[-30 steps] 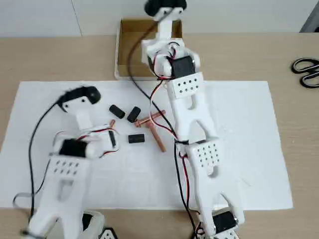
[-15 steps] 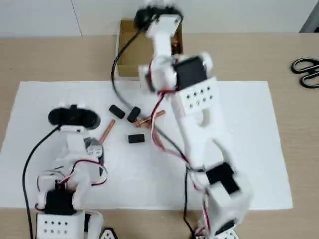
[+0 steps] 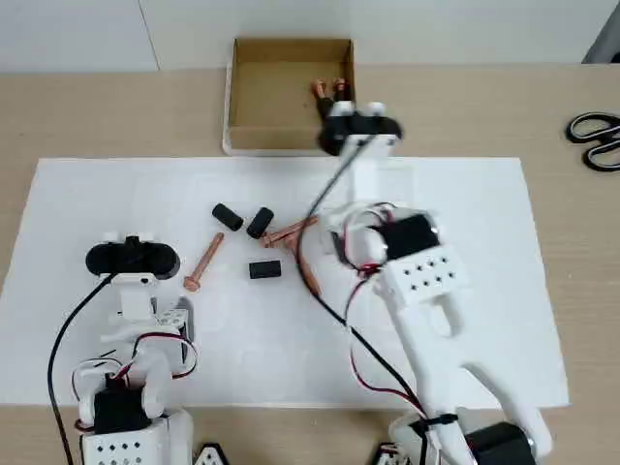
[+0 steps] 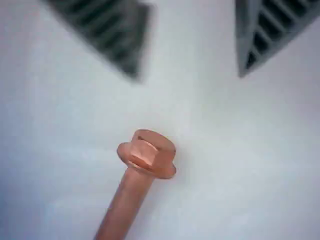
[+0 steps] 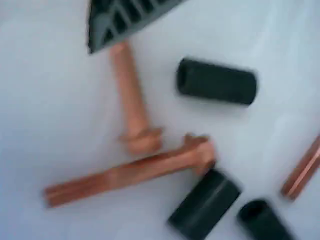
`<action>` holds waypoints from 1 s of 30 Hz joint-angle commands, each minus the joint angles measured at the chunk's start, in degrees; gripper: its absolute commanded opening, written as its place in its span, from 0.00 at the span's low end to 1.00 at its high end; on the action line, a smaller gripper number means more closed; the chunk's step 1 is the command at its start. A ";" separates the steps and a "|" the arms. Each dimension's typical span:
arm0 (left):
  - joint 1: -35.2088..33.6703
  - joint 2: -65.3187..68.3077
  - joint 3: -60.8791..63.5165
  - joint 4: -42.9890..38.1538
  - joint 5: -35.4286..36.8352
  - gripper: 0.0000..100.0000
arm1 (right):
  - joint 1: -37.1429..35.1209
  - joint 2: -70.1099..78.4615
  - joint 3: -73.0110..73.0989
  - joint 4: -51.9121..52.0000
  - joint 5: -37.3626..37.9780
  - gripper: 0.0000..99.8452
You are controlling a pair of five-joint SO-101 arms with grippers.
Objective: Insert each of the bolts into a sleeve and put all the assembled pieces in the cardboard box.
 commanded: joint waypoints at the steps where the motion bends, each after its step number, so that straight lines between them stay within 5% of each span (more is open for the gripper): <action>1: -0.70 -0.62 -0.57 0.18 0.18 0.38 | 0.66 -3.21 2.37 -3.38 3.69 0.22; 7: -8.79 -0.88 0.13 0.18 0.62 0.39 | -15.34 -2.68 3.60 1.63 35.16 0.22; 11: -10.46 -0.88 0.31 0.18 0.62 0.39 | -22.73 1.45 3.25 -0.57 47.21 0.22; 16: -10.64 -0.97 1.98 0.00 0.44 0.39 | -23.43 13.85 0.18 -6.46 61.27 0.22; 30: -21.10 -0.97 1.98 0.00 0.18 0.39 | -20.79 49.54 -38.51 13.93 68.40 0.22</action>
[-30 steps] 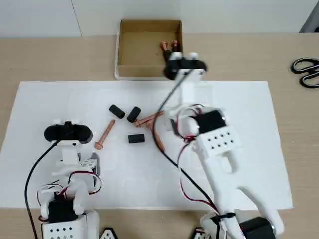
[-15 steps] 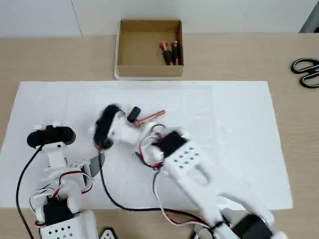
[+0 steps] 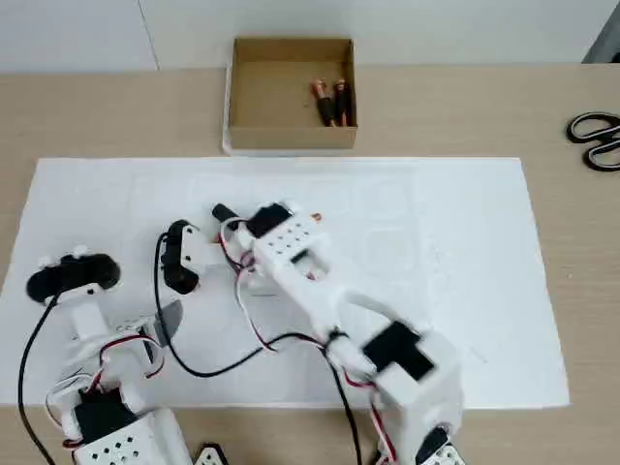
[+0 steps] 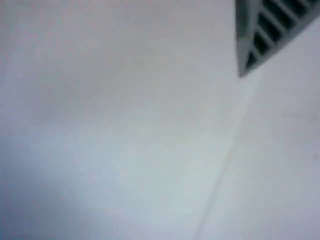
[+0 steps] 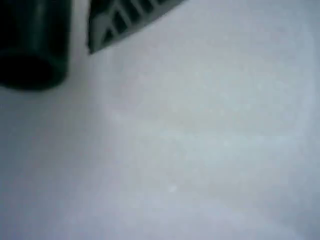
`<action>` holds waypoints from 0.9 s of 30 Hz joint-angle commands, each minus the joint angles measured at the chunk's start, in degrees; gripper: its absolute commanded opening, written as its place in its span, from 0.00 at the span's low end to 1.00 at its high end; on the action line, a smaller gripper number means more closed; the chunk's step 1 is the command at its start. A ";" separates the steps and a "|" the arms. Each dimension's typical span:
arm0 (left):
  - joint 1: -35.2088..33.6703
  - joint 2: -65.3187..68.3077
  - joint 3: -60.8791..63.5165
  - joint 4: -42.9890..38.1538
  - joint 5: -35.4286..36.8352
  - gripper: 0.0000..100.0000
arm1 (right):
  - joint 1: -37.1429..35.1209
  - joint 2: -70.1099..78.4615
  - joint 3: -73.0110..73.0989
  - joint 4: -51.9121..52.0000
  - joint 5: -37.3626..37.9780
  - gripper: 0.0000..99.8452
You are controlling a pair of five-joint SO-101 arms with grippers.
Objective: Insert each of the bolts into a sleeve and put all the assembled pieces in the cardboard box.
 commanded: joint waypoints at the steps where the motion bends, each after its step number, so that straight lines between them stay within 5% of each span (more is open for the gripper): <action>1: -1.41 -0.44 -0.48 -0.09 -0.09 0.39 | 0.57 4.97 -8.18 5.67 0.53 0.22; 8: -1.23 -0.44 -0.57 -0.79 0.18 0.39 | 0.57 10.33 -10.99 7.25 0.53 0.00; 16: 0.79 -0.09 -6.99 -2.46 1.58 0.39 | 0.66 4.44 -18.37 7.78 -7.21 0.00; 22: 13.89 3.25 -18.59 -4.92 21.54 0.39 | 0.75 -9.19 -24.18 6.55 -18.73 0.00; 27: 15.38 15.56 -24.84 -6.51 36.66 0.39 | 8.84 -18.24 -24.26 2.68 -30.51 0.00</action>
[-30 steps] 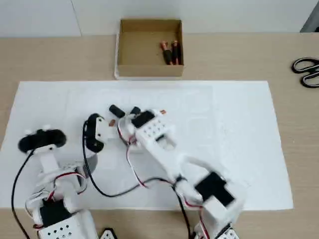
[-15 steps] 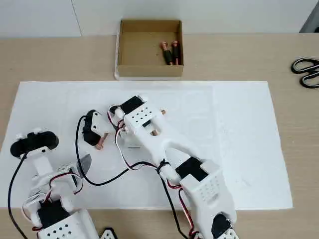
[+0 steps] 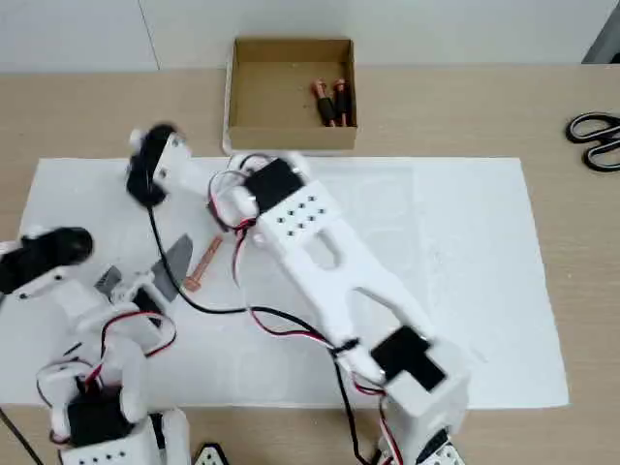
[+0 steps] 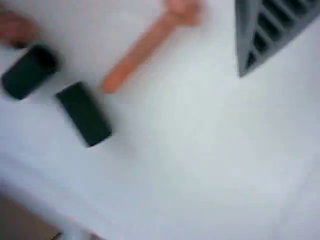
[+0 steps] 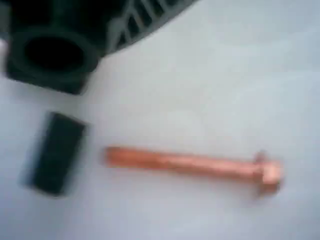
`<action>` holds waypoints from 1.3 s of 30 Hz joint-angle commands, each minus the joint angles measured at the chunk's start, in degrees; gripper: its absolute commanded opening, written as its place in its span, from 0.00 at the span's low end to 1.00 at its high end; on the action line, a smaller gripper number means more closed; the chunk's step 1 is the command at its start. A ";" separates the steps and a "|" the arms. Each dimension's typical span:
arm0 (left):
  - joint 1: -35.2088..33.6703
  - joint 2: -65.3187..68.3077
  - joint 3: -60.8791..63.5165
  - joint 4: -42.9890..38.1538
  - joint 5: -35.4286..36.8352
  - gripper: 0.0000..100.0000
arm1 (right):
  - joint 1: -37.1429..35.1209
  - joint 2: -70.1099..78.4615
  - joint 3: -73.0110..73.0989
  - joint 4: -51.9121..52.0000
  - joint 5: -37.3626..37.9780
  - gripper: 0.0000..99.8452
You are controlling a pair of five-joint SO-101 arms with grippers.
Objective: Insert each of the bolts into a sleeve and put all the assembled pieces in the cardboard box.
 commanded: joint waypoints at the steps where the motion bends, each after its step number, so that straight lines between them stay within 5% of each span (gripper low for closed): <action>1: 1.05 8.62 -5.85 -2.73 7.47 0.39 | 7.96 -10.15 -2.99 -2.68 -10.37 0.00; 5: 2.11 17.93 -10.33 -3.96 7.82 0.39 | 16.57 -16.22 -2.81 -2.07 -27.34 0.00; 8: 10.20 24.44 -12.88 -5.36 5.01 0.39 | 21.14 -17.54 -2.73 2.24 -35.52 0.00; 12: 24.18 37.54 -17.10 -10.29 5.19 0.39 | 22.64 -17.54 -2.73 5.14 -35.52 0.00; 15: 26.99 51.25 -25.10 -9.93 5.80 0.39 | 22.46 -17.63 -2.73 5.05 -35.52 0.00; 22: 27.52 78.07 -62.11 20.40 11.60 0.39 | 22.73 -17.45 -2.73 5.14 -35.52 0.00; 26: 30.51 85.98 -74.95 29.71 17.23 0.39 | 22.64 -17.45 -2.73 4.79 -35.52 0.00; 32: 37.36 97.14 -79.43 32.18 21.54 0.32 | 22.73 -17.36 -2.73 3.82 -35.52 0.00; 39: 34.90 103.21 -79.43 27.25 21.36 0.17 | 22.81 -17.45 -2.73 4.18 -29.54 0.00</action>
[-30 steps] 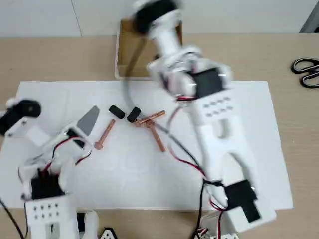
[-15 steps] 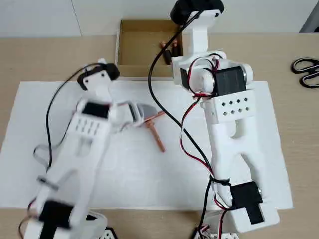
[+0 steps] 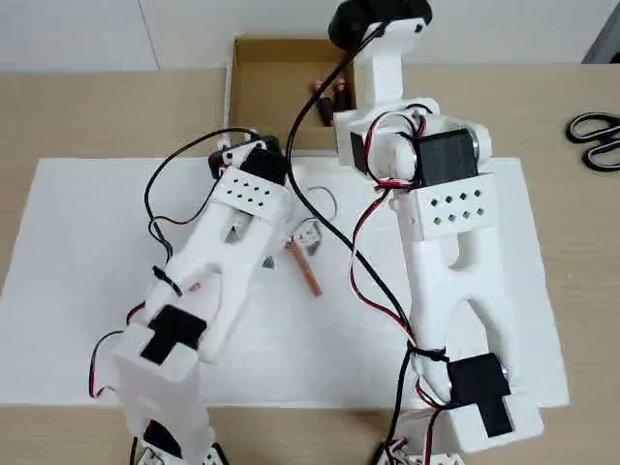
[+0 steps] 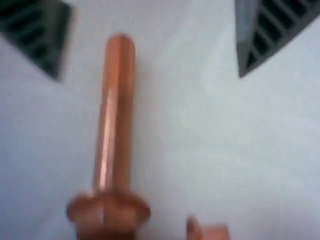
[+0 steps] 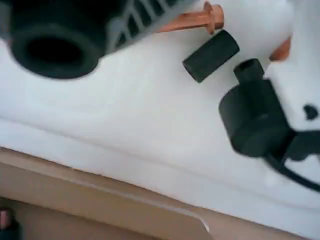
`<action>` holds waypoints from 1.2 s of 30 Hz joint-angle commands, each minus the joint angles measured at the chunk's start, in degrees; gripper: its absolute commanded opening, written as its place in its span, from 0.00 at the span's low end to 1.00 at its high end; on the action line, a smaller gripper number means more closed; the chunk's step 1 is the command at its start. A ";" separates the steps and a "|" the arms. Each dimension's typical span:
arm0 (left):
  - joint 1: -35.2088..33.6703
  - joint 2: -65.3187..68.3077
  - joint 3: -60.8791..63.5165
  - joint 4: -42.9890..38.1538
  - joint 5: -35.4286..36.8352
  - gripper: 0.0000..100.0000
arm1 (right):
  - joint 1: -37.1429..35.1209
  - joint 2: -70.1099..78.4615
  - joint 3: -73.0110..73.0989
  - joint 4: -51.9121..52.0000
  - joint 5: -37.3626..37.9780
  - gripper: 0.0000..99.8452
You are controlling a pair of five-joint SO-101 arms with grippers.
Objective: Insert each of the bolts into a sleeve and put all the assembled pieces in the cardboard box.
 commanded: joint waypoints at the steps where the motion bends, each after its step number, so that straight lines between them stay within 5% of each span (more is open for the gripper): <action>1: -0.70 0.09 -2.33 -3.69 0.26 0.17 | 0.48 -3.03 -2.64 -0.66 2.64 0.00; 7: 1.32 3.43 -1.98 -12.22 0.53 0.17 | 0.40 -2.95 -2.64 -1.98 2.81 0.00; 26: 3.16 18.46 -2.77 -13.80 3.78 0.16 | 1.80 -2.95 -2.64 -2.42 7.65 0.00; 29: 0.88 18.46 -3.56 -14.33 3.08 0.09 | 1.80 -2.95 -2.64 -2.24 7.74 0.00; 31: -0.79 17.67 -4.26 -13.54 0.70 0.00 | 1.80 -2.95 -2.64 -2.24 7.74 0.00; 36: -1.23 13.45 -8.75 -4.84 -0.26 0.01 | 3.82 -2.24 -2.64 -2.51 7.56 0.00</action>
